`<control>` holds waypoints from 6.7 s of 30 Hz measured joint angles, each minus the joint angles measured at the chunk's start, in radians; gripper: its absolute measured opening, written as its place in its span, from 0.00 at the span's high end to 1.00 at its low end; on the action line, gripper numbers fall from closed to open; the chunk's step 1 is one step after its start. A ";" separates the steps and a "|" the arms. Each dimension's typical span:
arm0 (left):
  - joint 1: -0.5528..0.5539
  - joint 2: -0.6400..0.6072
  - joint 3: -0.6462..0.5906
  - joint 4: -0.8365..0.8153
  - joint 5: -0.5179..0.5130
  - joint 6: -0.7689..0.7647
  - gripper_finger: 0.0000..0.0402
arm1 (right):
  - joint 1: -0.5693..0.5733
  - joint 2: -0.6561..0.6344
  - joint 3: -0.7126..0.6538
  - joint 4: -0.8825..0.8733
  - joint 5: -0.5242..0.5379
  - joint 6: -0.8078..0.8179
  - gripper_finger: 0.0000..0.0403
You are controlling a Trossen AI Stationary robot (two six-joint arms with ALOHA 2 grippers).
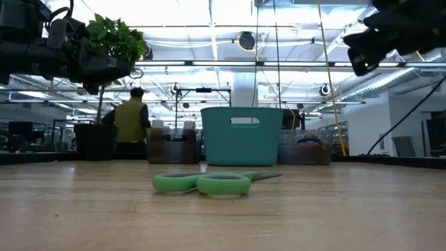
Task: Pick & Place Paint Supplies
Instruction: Put the green scissor into the right black bin
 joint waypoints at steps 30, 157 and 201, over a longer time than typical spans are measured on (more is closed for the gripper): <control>-0.236 0.197 0.152 0.271 0.061 -0.458 0.66 | -0.094 -0.165 -0.112 0.021 0.000 -0.018 0.63; -0.498 1.621 1.486 -0.566 -0.969 -0.656 0.80 | -0.094 -0.100 -0.111 0.018 0.066 0.013 0.68; -0.271 1.620 1.487 -0.215 -0.908 -0.040 0.80 | -0.436 0.565 0.036 0.799 0.133 0.240 0.47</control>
